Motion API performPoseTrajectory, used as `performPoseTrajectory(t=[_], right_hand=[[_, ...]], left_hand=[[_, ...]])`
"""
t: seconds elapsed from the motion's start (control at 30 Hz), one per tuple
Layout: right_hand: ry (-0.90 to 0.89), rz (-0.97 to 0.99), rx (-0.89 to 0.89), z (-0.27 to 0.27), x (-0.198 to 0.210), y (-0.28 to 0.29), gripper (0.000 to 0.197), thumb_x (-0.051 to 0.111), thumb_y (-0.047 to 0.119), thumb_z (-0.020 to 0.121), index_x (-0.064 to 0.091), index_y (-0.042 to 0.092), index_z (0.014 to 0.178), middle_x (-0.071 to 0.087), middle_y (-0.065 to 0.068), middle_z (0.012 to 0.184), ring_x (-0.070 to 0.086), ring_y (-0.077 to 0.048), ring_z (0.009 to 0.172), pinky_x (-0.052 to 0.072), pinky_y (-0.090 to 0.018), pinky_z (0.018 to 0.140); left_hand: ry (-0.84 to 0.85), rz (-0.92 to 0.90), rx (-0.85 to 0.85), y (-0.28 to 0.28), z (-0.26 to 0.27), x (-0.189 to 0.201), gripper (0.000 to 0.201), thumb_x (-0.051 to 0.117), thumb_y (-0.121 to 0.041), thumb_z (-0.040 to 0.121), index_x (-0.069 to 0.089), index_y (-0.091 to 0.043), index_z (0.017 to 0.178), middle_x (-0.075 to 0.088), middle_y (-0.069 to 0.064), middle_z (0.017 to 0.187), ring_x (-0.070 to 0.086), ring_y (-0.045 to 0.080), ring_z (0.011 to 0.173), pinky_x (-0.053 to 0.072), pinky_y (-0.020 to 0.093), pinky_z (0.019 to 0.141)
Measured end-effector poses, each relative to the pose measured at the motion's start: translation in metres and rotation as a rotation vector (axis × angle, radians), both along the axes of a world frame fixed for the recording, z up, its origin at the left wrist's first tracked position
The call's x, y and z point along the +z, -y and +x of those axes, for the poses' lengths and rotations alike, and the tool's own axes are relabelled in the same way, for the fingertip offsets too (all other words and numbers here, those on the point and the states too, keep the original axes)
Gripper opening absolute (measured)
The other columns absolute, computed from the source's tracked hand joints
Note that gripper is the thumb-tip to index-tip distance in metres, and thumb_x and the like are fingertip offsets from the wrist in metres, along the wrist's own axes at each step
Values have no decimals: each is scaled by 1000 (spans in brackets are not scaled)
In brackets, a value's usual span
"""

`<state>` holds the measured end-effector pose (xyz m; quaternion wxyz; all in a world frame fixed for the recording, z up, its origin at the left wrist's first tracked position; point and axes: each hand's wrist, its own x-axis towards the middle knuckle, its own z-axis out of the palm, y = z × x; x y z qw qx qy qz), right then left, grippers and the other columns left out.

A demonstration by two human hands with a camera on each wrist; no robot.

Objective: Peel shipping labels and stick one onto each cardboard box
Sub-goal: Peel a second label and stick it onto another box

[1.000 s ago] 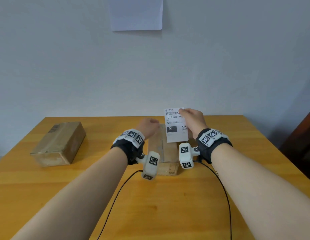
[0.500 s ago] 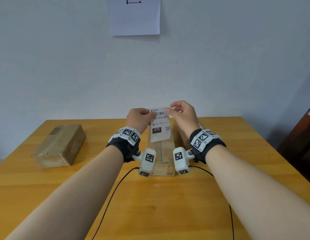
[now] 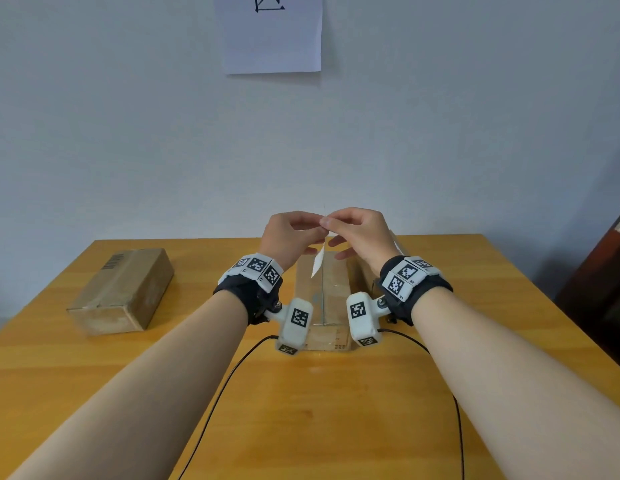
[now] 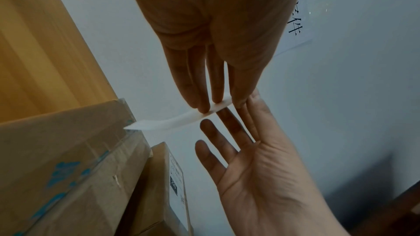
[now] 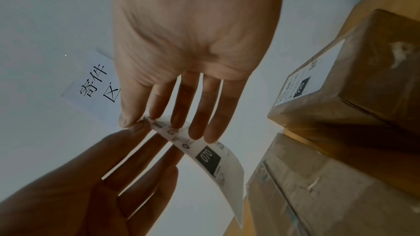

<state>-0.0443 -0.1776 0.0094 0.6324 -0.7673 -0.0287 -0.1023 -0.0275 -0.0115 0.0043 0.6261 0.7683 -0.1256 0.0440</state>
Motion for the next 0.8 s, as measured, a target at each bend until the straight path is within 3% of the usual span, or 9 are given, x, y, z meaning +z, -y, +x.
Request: performPoseTrajectory(t=[0.6, 0.8], right_hand=[[8, 15, 21, -3, 1, 1, 23, 75, 28, 94, 78, 13, 111, 77, -4, 101, 76, -21, 75, 65, -44, 64], [19, 20, 11, -6, 3, -3, 18, 74, 26, 94, 78, 14, 106, 77, -3, 99, 76, -21, 73, 65, -42, 61]], left_hand=[[-33, -26, -46, -4, -6, 4, 14, 72, -16, 95, 78, -14, 108, 80, -1, 98, 78, 15, 85, 65, 41, 82], [-23, -13, -46, -5, -5, 4, 15, 72, -17, 95, 78, -15, 109, 80, -1, 100, 78, 16, 87, 64, 44, 82]])
